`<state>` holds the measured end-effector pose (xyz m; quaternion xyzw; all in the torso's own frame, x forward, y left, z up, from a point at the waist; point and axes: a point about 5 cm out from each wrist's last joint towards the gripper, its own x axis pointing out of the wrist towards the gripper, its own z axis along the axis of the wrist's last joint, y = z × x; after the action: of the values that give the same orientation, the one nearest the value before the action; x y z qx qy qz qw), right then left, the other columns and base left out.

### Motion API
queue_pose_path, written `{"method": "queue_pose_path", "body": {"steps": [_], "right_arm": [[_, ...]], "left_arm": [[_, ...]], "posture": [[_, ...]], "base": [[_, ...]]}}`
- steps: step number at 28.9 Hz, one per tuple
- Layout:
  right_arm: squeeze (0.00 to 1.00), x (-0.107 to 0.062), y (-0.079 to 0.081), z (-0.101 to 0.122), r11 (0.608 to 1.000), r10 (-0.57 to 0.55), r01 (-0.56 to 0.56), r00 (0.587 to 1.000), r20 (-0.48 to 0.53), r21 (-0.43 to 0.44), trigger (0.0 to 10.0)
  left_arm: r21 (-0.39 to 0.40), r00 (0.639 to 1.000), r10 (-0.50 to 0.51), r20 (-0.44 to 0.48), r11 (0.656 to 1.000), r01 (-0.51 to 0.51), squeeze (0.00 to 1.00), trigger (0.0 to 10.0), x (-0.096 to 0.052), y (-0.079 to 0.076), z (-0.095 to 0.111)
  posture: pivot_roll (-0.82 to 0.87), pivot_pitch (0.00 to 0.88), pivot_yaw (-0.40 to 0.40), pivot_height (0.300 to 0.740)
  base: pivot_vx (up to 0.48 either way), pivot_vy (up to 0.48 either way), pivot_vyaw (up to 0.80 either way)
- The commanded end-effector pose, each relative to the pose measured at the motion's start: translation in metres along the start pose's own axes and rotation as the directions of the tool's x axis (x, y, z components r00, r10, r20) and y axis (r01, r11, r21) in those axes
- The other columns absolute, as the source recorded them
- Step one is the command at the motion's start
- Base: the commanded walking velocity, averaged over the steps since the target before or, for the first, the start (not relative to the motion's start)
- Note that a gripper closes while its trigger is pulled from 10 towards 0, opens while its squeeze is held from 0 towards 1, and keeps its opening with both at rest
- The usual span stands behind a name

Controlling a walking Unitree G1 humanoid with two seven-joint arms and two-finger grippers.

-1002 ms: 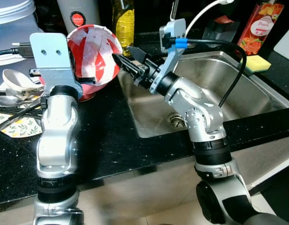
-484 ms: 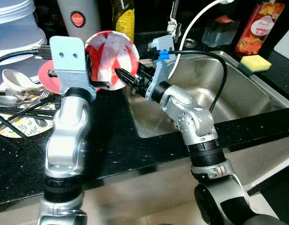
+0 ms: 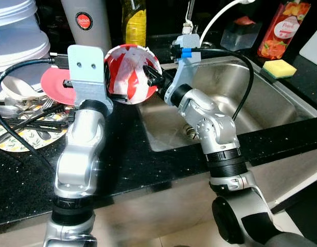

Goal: Kitchen organization

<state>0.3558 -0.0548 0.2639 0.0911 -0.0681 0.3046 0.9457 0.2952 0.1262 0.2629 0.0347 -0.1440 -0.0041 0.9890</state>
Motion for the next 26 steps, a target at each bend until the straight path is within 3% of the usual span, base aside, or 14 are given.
{"method": "queue_pose_path", "body": {"steps": [1, 2, 9, 10, 14, 18, 19, 20, 21, 22, 26], "right_arm": [[0.0, 0.001, -0.005, 0.006, 1.0, -0.012, 0.012, 1.0, 0.023, -0.006, 0.0], [0.0, 0.001, -0.004, 0.005, 1.0, -0.012, 0.012, 1.0, 0.022, -0.006, 0.0], [0.0, 0.002, -0.005, 0.006, 1.0, -0.021, 0.021, 0.999, 0.027, -0.008, 0.0], [0.0, 0.002, -0.006, 0.007, 0.999, -0.03, 0.03, 0.999, 0.036, -0.012, 0.0], [0.0, 0.001, -0.01, 0.01, 0.998, -0.057, 0.058, 0.997, 0.057, -0.025, 0.0], [0.0, 0.0, -0.029, 0.016, 0.983, -0.171, 0.177, 0.981, 0.089, -0.058, 0.0], [0.0, -0.001, -0.043, 0.019, 0.967, -0.24, 0.247, 0.966, 0.095, -0.069, 0.0], [0.0, -0.003, -0.059, 0.019, 0.944, -0.308, 0.315, 0.947, 0.087, -0.094, 1.8], [0.0, -0.004, -0.07, 0.019, 0.926, -0.351, 0.357, 0.934, 0.069, -0.12, 9.0], [0.0, -0.005, -0.079, 0.018, 0.913, -0.377, 0.38, 0.925, 0.05, -0.151, 10.0], [0.0, -0.006, -0.104, 0.008, 0.874, -0.431, 0.391, 0.898, -0.09, -0.287, 10.0]], "left_arm": [[0.006, 1.0, 0.006, -0.004, 1.0, -0.006, 0.0, 10.0, 0.0, 0.001, -0.001], [-0.005, 1.0, 0.003, 0.0, 1.0, -0.003, 1.0, 10.0, 0.001, 0.0, -0.001], [-0.026, 1.0, -0.031, 0.001, 0.999, 0.031, 1.0, 10.0, -0.002, -0.002, 0.0], [-0.051, 0.999, -0.038, 0.005, 0.998, 0.038, 0.0, 10.0, -0.004, -0.002, 0.002], [-0.097, 0.999, -0.035, -0.007, 0.995, 0.034, 0.0, 10.0, -0.008, 0.002, 0.0], [-0.136, 0.999, -0.014, -0.028, 0.991, 0.01, 0.0, 10.0, -0.015, 0.009, -0.004], [-0.153, 1.0, -0.005, -0.03, 0.988, 0.0, 0.0, 10.0, -0.017, 0.012, -0.005], [-0.163, 1.0, 0.002, -0.03, 0.987, -0.006, 0.0, 10.0, -0.02, 0.016, -0.005], [-0.165, 0.999, 0.006, -0.031, 0.986, -0.011, 0.0, 10.0, -0.021, 0.017, -0.005], [-0.163, 0.999, 0.01, -0.033, 0.986, -0.015, 0.0, 10.0, -0.021, 0.018, -0.005], [-0.151, 0.999, 0.021, -0.037, 0.988, -0.026, 0.0, 10.0, -0.019, 0.02, -0.005]], "posture": [[0.01, 0.0, -0.03, 0.74], [0.01, 0.0, -0.03, 0.74], [0.01, 0.0, -0.029, 0.74], [0.01, 0.0, -0.027, 0.74], [0.01, 0.0, -0.025, 0.74], [0.01, 0.0, -0.025, 0.74], [0.01, 0.0, -0.025, 0.74], [0.01, 0.0, -0.027, 0.74], [0.01, 0.0, -0.028, 0.74], [0.01, 0.0, -0.028, 0.74], [0.01, 0.0, -0.035, 0.74]], "base": [[0.0, 0.0, 0.0], [0.0, 0.0, 0.0], [0.0, 0.0, 0.0], [0.0, 0.0, 0.0], [0.0, 0.0, 0.0], [0.0, 0.0, 0.0], [0.0, 0.0, 0.0], [0.0, 0.0, 0.0], [0.0, 0.0, 0.0], [0.0, 0.0, 0.0], [0.0, 0.0, 0.0]]}}
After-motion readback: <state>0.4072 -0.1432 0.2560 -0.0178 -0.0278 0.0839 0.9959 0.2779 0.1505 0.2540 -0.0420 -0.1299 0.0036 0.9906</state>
